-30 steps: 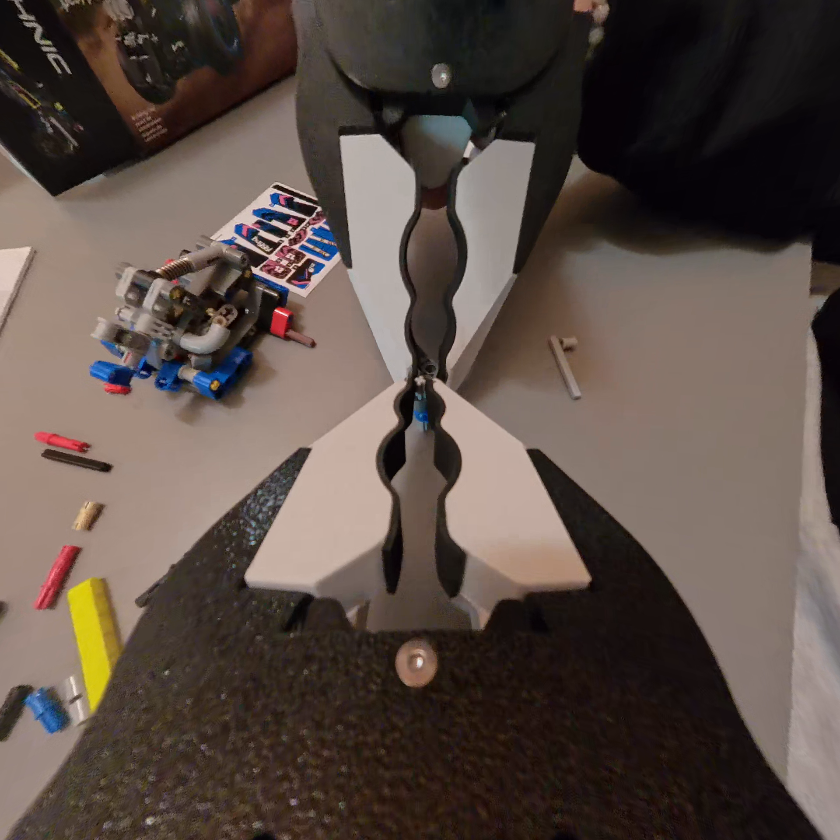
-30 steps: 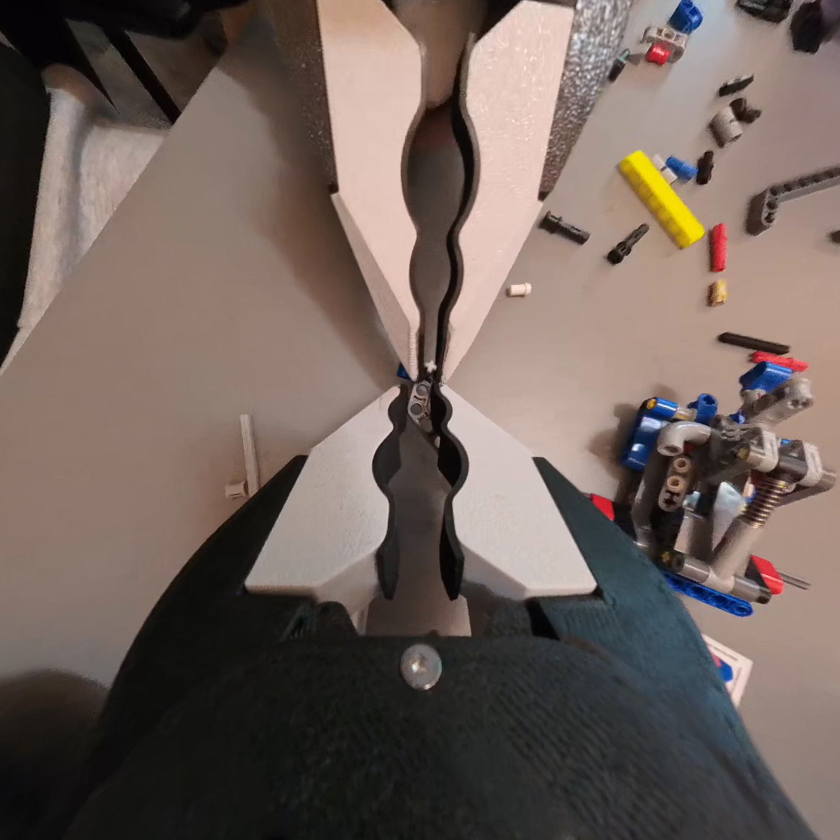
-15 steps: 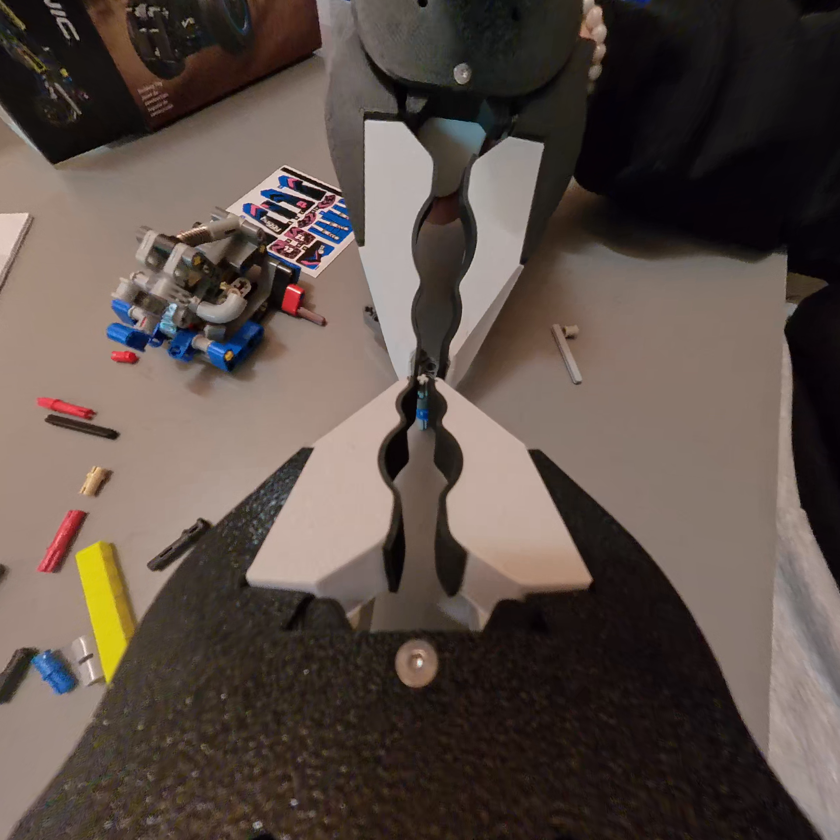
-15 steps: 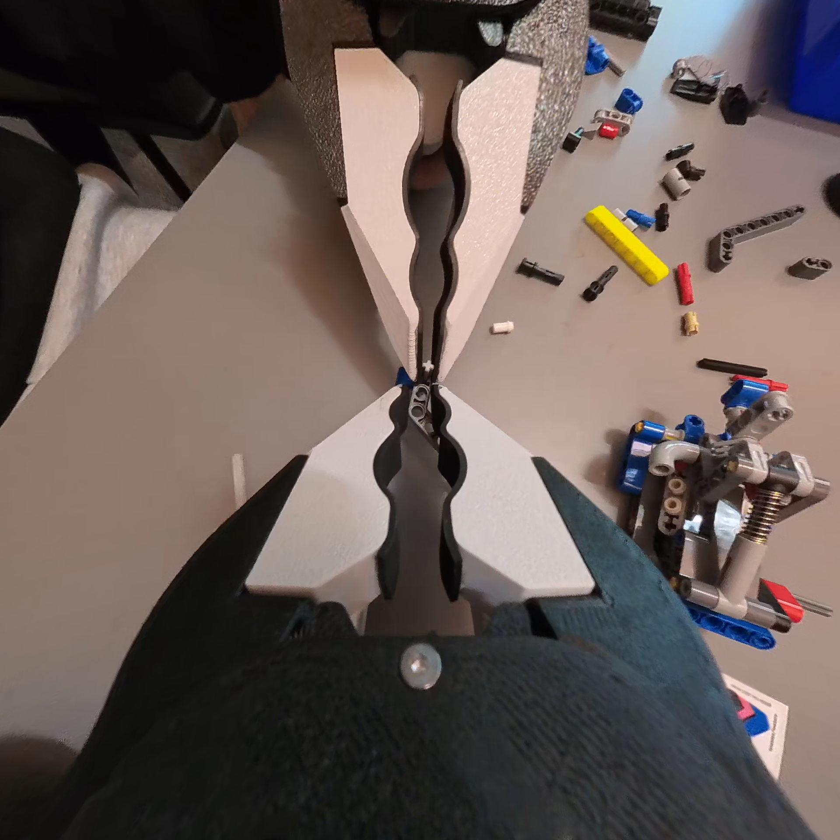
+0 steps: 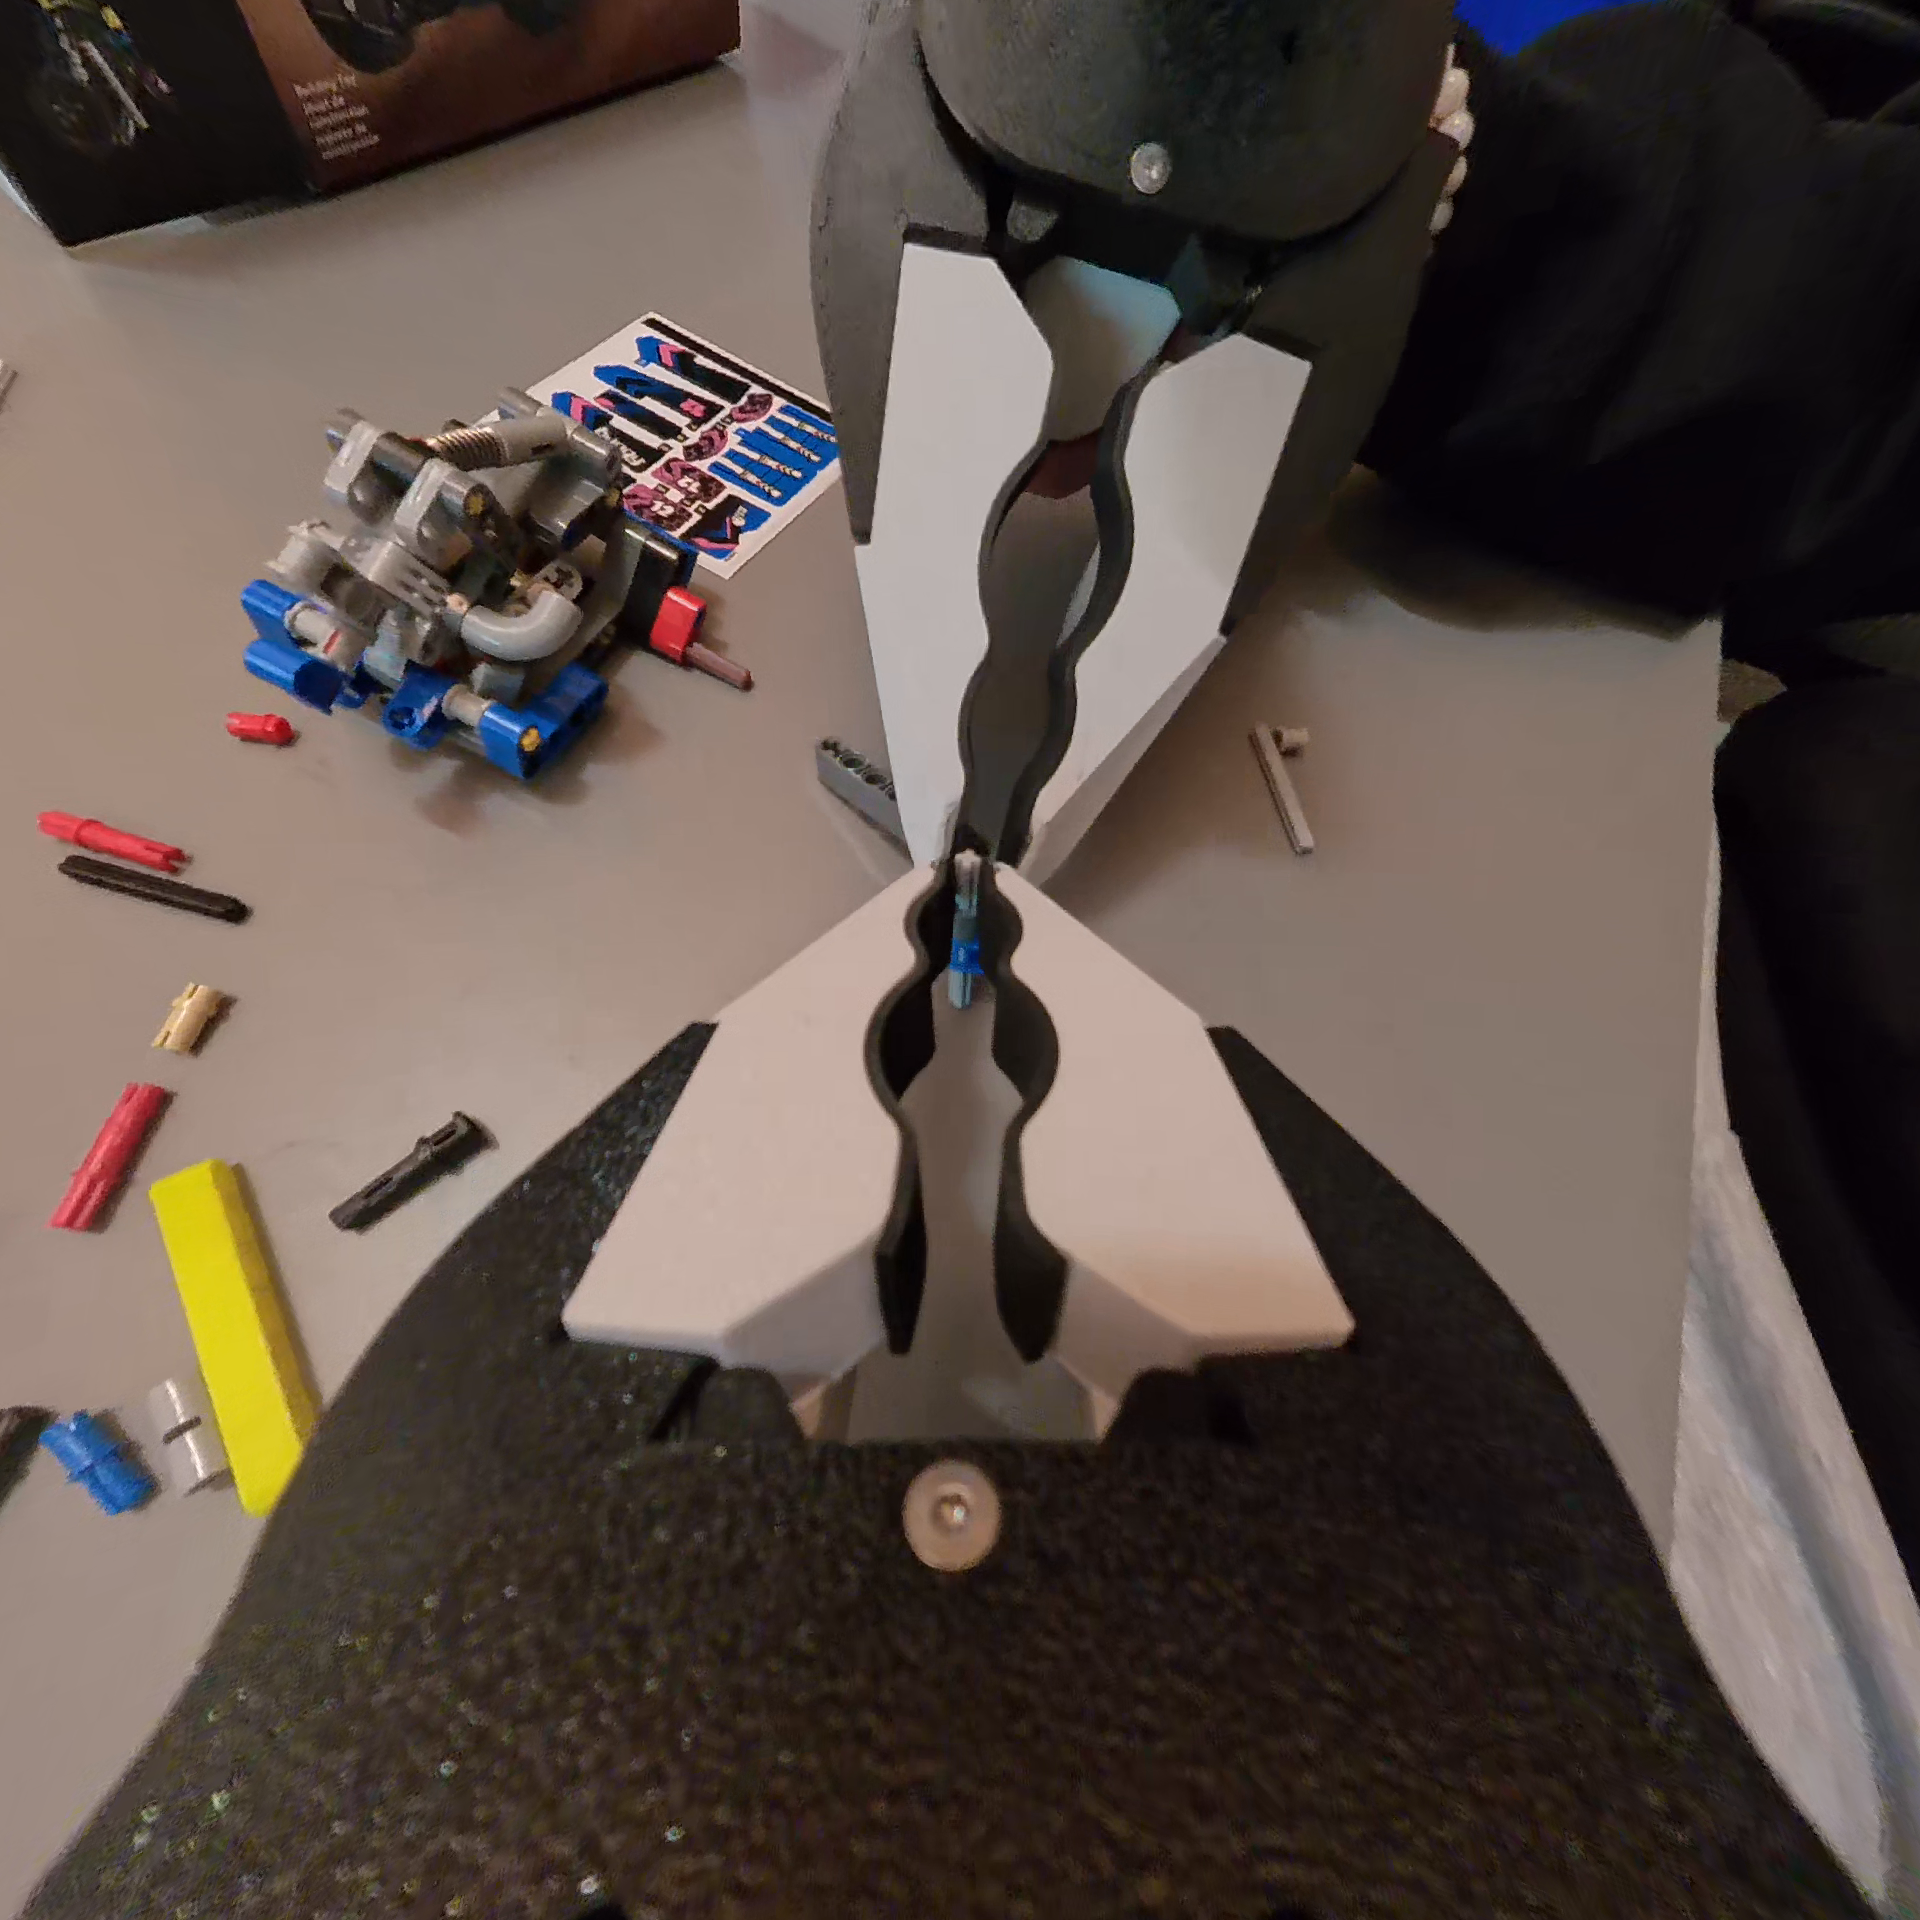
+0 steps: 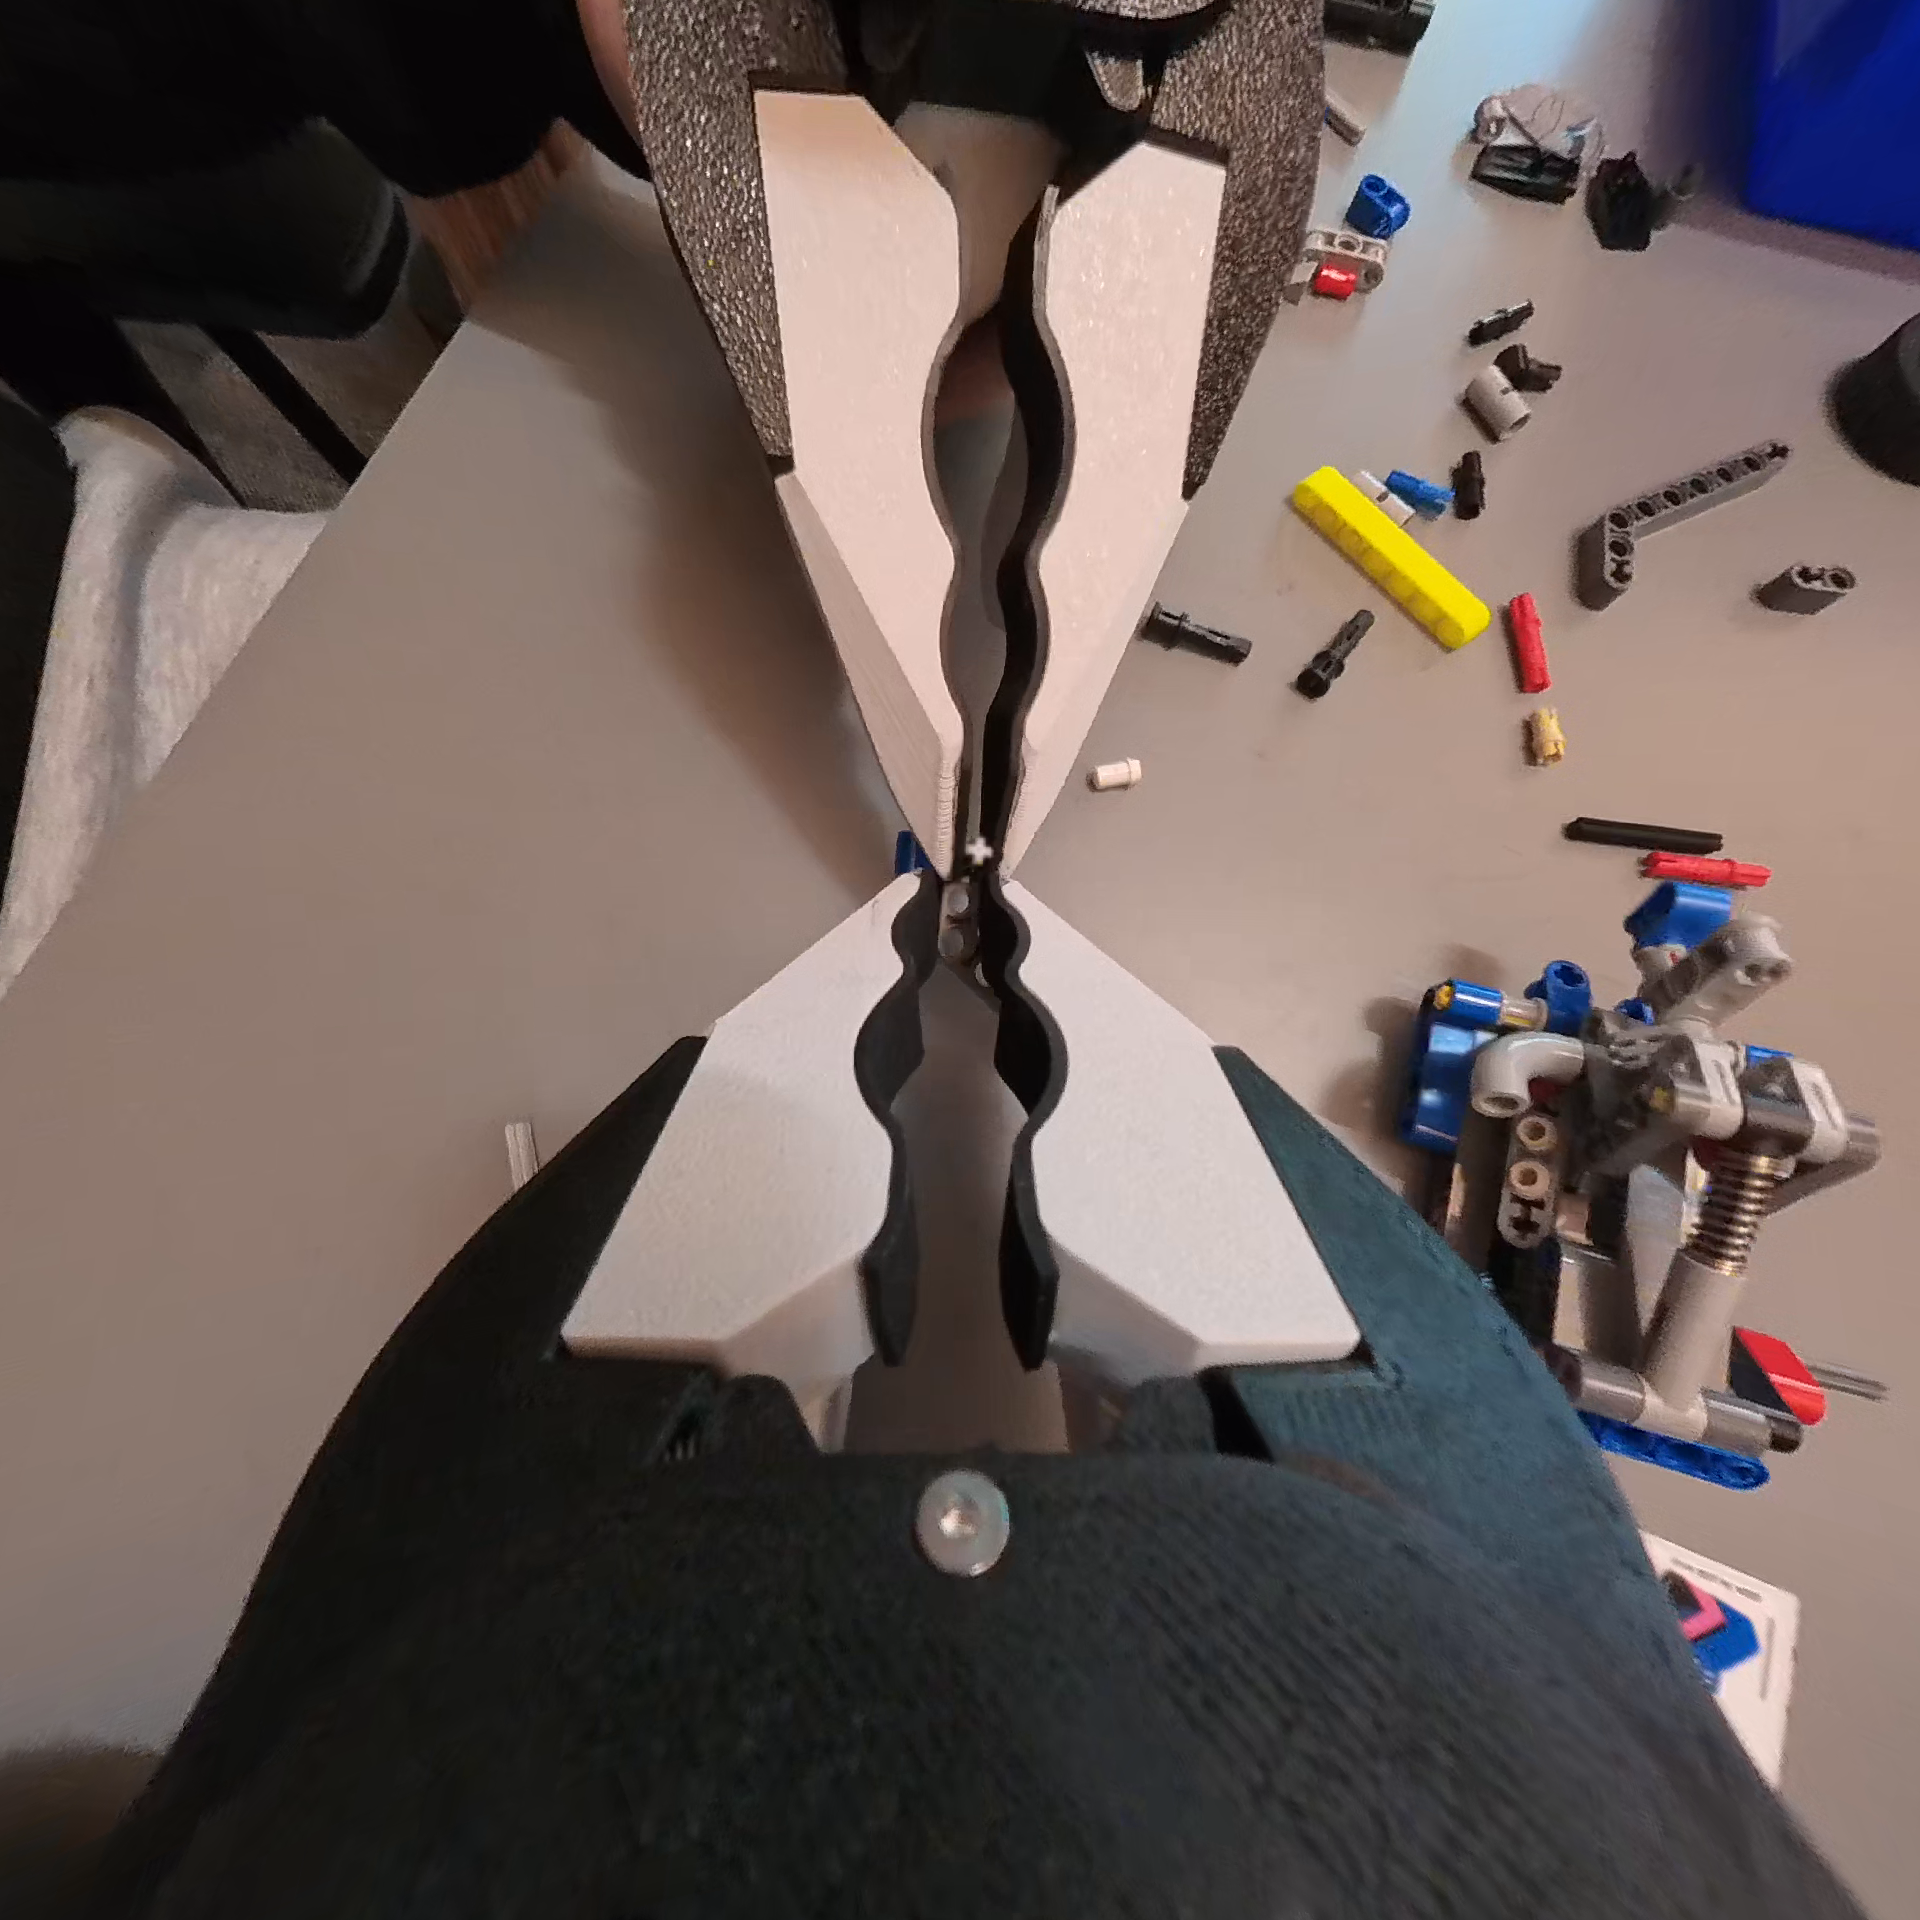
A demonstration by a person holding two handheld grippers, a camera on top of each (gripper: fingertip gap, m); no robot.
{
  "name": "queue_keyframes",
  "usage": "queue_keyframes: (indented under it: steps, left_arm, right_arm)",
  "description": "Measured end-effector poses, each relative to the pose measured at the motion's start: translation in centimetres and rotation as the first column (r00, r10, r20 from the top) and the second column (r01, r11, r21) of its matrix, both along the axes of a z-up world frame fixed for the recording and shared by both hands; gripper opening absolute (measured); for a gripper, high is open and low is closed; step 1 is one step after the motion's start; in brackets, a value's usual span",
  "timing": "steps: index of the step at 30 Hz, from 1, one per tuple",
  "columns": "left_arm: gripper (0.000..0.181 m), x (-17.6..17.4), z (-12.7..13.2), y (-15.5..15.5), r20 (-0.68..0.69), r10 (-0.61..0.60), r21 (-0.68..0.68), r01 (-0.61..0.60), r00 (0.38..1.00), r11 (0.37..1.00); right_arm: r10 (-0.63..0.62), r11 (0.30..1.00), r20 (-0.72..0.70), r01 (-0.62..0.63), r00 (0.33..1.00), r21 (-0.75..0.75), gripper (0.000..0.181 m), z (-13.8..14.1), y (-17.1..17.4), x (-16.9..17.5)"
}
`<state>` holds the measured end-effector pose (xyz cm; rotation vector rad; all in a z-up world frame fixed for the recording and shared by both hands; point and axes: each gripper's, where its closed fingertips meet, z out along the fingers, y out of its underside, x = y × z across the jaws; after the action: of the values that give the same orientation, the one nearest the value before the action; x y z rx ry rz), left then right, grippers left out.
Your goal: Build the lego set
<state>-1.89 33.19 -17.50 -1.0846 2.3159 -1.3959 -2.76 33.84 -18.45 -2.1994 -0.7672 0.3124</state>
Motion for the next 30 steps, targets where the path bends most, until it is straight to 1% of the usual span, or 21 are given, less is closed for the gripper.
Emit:
queue_keyframes:
  steps: [4,7,9,12,16,19,20,23,27,30]
  left_arm:
    - [0.001,-0.4,0.0,0.4,-0.001,0.002,-0.005,-0.002,1.000,1.000]
    - [0.001,-0.6,0.1,0.3,0.040,0.000,0.032,-0.001,0.999,0.999]
    - [0.001,-0.6,0.1,0.1,0.068,0.002,0.059,-0.006,0.998,0.998]
    - [0.005,-0.8,0.2,-0.1,0.065,-0.002,0.058,-0.002,0.998,0.998]
    - [0.014,-1.0,0.5,0.7,0.100,0.012,0.147,-0.027,0.995,0.989]
    - [0.012,-1.3,0.4,-0.2,0.054,-0.019,0.147,0.011,0.998,0.989]
    - [0.011,-1.3,0.1,-0.4,0.038,-0.023,0.166,0.017,0.999,0.986]
    - [0.008,-1.0,-0.7,-0.3,0.011,-0.019,0.219,0.017,1.000,0.976]
    - [0.004,-1.0,-0.8,0.0,-0.019,-0.004,0.198,0.008,1.000,0.980]
    - [0.005,-1.2,-1.4,0.2,-0.063,-0.018,0.218,0.031,0.998,0.975]
  right_arm:
    - [0.001,1.000,0.008,-0.001,1.000,-0.001,0.007,0.0,0.5,-0.5]
    - [0.000,1.000,-0.022,0.000,1.000,-0.010,0.006,0.1,0.5,-0.6]
    - [0.010,1.000,-0.001,-0.010,1.000,-0.024,0.006,0.1,0.3,-0.6]
    - [0.030,0.999,0.040,-0.028,0.999,-0.045,0.006,0.2,0.0,-0.7]
    - [0.060,0.995,0.083,-0.053,0.995,-0.082,0.006,0.2,-0.8,-0.6]
    - [0.067,0.993,0.107,-0.056,0.992,-0.100,0.006,0.2,-1.0,-0.4]
    - [0.069,0.993,0.108,-0.058,0.992,-0.106,0.006,0.2,-1.0,-0.4]
    - [0.078,0.991,0.134,-0.062,0.988,-0.119,0.006,0.2,-0.7,-0.5]
    - [0.085,0.988,0.158,-0.062,0.984,-0.143,0.006,0.1,-0.3,-0.5]
    - [0.100,0.981,0.161,-0.070,0.982,-0.179,0.006,-0.6,-0.2,-0.7]
